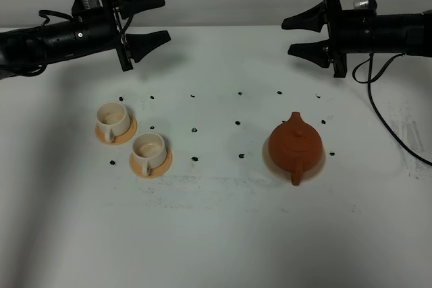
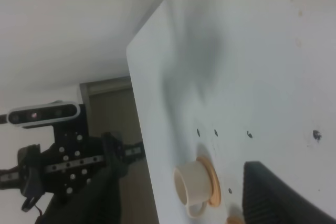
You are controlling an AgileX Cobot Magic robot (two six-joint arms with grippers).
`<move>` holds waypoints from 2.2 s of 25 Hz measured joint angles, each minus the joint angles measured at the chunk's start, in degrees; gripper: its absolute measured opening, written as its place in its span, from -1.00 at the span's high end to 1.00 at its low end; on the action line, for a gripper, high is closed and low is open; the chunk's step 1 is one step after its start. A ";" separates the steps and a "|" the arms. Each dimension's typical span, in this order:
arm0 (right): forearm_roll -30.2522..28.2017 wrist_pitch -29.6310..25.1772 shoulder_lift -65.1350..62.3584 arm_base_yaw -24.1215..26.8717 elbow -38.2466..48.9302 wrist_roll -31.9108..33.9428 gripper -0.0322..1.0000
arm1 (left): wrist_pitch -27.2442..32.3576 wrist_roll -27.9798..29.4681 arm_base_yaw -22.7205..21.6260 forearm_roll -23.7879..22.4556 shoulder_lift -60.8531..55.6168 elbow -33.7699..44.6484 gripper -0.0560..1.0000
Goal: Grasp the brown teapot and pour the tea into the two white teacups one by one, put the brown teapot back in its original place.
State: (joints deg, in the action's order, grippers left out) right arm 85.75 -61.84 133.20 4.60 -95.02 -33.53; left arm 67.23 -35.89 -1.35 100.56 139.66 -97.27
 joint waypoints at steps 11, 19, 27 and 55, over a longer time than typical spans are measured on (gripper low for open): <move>0.00 0.36 0.00 0.00 0.00 -0.48 -0.09 | -0.39 -1.79 0.00 -0.11 0.00 0.00 -0.37; -3.32 0.21 0.25 0.00 -7.81 -7.92 -0.06 | -3.99 -17.06 0.00 -6.77 -2.92 -1.96 -0.20; -25.63 1.45 -3.92 0.00 -19.22 -1.51 0.01 | -16.75 -13.34 1.27 -36.62 -13.36 -8.23 -0.05; -49.96 7.85 -46.09 0.00 1.51 5.04 0.09 | -30.53 4.68 1.63 -73.36 -57.48 20.26 -0.03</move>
State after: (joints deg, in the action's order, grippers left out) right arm 35.80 -53.98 87.12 4.60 -93.51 -28.49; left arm 36.70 -31.21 0.28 27.21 82.18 -77.01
